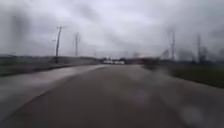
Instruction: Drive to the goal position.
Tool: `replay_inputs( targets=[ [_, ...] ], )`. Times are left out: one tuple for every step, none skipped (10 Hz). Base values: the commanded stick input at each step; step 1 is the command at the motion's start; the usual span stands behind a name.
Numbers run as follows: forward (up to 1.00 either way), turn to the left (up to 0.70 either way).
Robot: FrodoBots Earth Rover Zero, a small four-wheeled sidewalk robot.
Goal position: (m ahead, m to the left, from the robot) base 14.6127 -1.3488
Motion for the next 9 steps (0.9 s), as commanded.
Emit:
replay_inputs(
  targets=[
    [1.0, -0.01],
    [1.0, -0.01],
    [1.0, -0.36],
    [1.0, -0.4],
    [1.0, -0.01],
    [1.0, -0.01],
    [1.0, -0.01],
    [1.0, -0.01],
    [1.0, -0.01]
  ],
)
